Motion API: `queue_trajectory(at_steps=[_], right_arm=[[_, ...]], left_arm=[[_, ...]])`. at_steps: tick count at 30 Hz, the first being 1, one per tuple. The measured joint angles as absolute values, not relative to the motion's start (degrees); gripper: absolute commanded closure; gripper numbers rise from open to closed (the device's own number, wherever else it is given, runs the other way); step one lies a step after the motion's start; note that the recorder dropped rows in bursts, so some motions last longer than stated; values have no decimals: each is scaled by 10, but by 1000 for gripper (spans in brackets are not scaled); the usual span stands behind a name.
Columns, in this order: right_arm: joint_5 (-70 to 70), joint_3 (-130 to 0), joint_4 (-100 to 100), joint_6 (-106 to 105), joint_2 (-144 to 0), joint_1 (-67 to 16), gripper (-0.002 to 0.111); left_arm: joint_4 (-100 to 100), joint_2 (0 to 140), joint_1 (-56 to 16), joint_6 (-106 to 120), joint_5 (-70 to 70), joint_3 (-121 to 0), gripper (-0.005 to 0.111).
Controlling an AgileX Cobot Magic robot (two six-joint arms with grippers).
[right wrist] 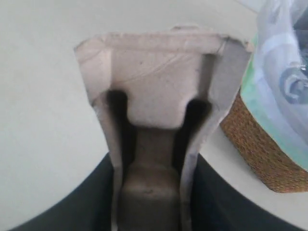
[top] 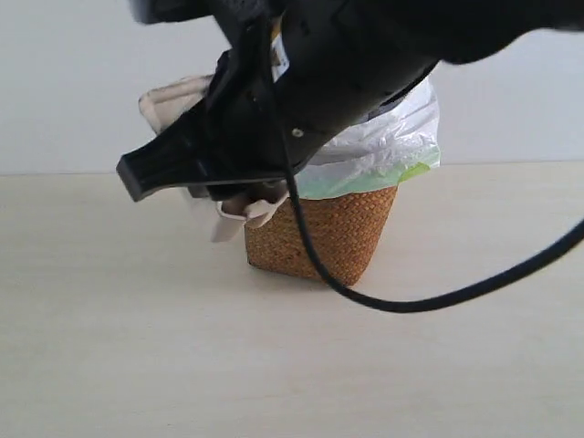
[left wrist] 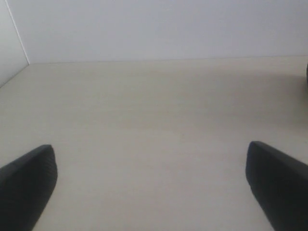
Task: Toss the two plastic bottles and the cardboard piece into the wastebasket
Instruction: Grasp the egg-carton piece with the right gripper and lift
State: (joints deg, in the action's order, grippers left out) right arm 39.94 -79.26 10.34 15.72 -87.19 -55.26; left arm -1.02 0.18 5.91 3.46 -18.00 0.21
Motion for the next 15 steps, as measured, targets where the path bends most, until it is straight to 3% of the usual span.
queue_trajectory(at_steps=[4, 11, 15], right_arm=[[464, -793, 70, 150, -855, -552, 107], [631, -793, -221, -64, -865, -552, 107], [653, -793, -302, -157, -866, -552, 107]], left_arm=[[-10, 2, 59, 35, -180, 2, -1], [-10, 2, 59, 35, -180, 2, -1], [-10, 2, 59, 35, -180, 2, -1]])
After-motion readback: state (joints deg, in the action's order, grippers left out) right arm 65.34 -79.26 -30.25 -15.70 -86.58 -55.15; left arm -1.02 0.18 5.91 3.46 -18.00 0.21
